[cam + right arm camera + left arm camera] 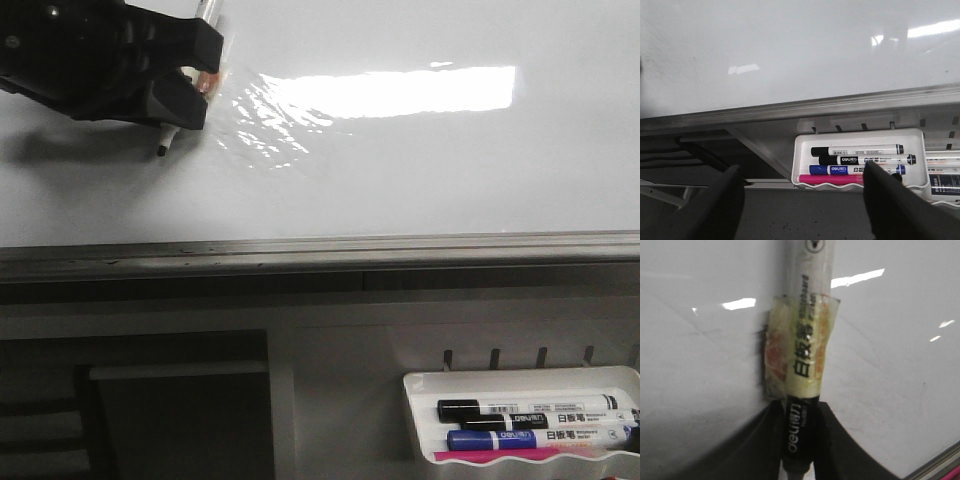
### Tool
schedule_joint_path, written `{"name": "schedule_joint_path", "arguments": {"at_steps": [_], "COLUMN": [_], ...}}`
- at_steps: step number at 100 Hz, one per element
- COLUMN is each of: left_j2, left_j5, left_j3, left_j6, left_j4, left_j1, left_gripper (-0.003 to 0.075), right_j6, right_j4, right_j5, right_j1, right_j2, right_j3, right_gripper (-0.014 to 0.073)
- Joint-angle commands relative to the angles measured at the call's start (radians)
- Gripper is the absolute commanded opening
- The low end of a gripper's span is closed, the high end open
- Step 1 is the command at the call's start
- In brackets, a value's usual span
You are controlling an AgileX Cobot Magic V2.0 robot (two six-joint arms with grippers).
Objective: Write number 7 on whiteboard
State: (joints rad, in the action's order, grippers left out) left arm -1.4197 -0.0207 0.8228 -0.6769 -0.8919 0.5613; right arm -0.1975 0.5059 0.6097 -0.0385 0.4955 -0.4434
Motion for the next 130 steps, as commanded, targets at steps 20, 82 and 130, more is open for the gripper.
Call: {"name": "schedule_joint_path", "arguments": {"at_steps": [20,82,130], "left_j2": [0.092,0.195,0.171], "left_j5": [0.071,0.331,0.331], "left_j3": [0.028,0.028,0.028], "left_j6": [-0.002,-0.002,-0.002], "left_j4": [0.137,0.478,0.478], "left_j1": [0.023,0.311,0.335], "left_gripper": [-0.002,-0.002,-0.002], "right_j6": [-0.03,-0.599,-0.701], "right_j4": [0.067,0.68,0.729], "right_j5": [-0.05,0.303,0.476], "right_j1": [0.006,0.004,-0.06], "right_j2": [0.014,0.333,0.624], "right_j3": [-0.04,-0.261,-0.402], "right_gripper": [0.0447,0.0447,0.0447]}}
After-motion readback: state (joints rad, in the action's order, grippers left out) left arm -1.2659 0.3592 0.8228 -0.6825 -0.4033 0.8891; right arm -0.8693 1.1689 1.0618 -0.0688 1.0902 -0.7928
